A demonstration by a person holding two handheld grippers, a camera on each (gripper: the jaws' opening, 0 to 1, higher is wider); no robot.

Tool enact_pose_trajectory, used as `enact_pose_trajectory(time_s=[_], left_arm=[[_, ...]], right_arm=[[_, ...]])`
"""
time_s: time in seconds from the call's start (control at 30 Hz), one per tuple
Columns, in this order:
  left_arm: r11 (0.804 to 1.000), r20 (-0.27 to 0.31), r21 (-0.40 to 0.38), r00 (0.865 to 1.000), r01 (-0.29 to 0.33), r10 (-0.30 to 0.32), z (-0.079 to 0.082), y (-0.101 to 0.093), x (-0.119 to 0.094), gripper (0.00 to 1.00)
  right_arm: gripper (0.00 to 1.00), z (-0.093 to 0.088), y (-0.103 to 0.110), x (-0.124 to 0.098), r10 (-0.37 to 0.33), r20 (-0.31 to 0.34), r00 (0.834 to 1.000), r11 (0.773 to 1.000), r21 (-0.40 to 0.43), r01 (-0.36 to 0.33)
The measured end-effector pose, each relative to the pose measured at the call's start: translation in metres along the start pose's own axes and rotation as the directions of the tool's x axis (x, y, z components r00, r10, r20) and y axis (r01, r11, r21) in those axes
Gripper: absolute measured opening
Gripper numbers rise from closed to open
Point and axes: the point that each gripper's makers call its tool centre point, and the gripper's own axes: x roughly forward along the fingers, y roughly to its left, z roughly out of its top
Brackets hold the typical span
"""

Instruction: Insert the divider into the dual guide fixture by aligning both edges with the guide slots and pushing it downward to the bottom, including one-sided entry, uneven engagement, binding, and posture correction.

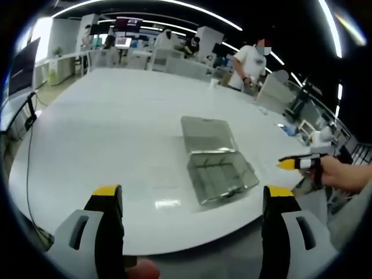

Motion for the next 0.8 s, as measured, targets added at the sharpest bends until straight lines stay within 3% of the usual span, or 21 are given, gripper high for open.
enact_pose_trajectory(time_s=[0.8], left_arm=[[0.999, -0.021, 0.007, 0.999, 0.031, -0.031, -0.005, -0.009, 0.007, 0.98]], right_arm=[[0.46, -0.002, -0.025, 0.036, -0.087, -0.112, 0.990, 0.996, -0.036, 0.083]])
